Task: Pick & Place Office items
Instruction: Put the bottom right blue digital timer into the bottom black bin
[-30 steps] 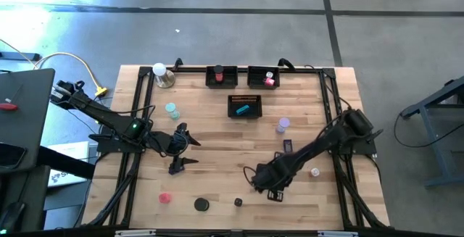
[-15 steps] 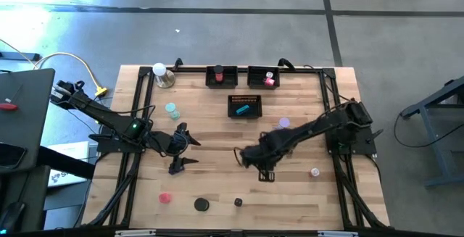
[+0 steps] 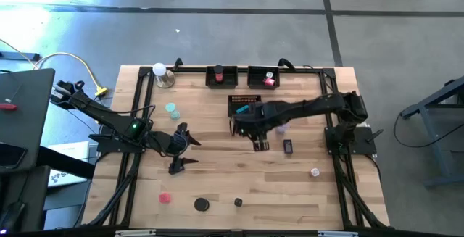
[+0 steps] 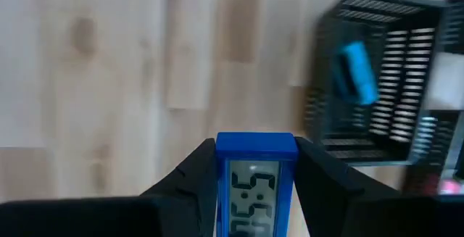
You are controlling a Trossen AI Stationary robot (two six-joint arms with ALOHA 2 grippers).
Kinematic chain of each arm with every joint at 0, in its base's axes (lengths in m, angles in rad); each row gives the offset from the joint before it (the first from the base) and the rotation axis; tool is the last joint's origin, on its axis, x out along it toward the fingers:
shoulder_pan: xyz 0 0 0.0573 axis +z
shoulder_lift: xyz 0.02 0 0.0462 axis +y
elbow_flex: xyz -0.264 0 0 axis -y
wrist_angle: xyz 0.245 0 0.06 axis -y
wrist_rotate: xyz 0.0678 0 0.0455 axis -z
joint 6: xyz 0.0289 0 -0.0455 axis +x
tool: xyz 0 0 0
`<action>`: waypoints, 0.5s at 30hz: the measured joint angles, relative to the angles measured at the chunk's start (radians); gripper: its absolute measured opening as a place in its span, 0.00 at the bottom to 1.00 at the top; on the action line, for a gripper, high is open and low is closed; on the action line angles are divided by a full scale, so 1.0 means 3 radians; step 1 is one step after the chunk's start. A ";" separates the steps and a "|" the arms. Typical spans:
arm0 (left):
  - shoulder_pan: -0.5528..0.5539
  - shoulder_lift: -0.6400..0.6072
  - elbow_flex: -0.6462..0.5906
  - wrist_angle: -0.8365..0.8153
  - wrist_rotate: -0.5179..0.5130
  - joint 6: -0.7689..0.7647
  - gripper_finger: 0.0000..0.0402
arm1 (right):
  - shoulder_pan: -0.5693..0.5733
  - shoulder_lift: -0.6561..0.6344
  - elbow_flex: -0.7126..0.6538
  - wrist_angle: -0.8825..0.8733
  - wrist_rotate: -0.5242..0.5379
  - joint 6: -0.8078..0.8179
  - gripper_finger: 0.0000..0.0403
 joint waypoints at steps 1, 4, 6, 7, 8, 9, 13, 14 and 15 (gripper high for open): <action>0.0000 0.0000 0.0000 0.0000 0.0000 0.0037 0.75 | -0.0064 0.0000 0.0000 0.0034 0.0005 -0.0078 0.33; 0.0001 0.0000 0.0000 -0.0001 0.0000 0.0059 0.75 | -0.0244 0.0000 0.0000 0.0196 -0.0052 -0.0351 0.33; 0.0001 0.0000 0.0001 -0.0001 0.0000 0.0083 0.75 | -0.0357 0.0000 0.0000 0.0308 -0.0103 -0.0526 0.33; 0.0001 0.0000 0.0000 -0.0001 0.0000 0.0121 0.75 | -0.0417 0.0000 0.0000 0.0364 -0.0150 -0.0607 0.33; 0.0001 0.0000 0.0000 -0.0002 0.0000 0.0162 0.75 | -0.0473 0.0000 0.0000 0.0416 -0.0210 -0.0671 0.33; 0.0001 0.0000 0.0000 -0.0002 0.0000 0.0202 0.75 | -0.0532 0.0001 0.0000 0.0470 -0.0269 -0.0729 0.33; 0.0001 0.0000 0.0001 -0.0012 0.0000 0.0232 0.75 | -0.0736 0.0033 -0.0001 0.0715 -0.0567 -0.0944 0.33; 0.0001 0.0000 0.0000 -0.0013 0.0000 0.0232 0.75 | -0.0777 0.0053 -0.0001 0.0763 -0.0616 -0.0993 0.33; 0.0001 0.0000 0.0000 -0.0013 0.0000 0.0231 0.75 | -0.0822 0.0071 -0.0001 0.0793 -0.0649 -0.1036 0.33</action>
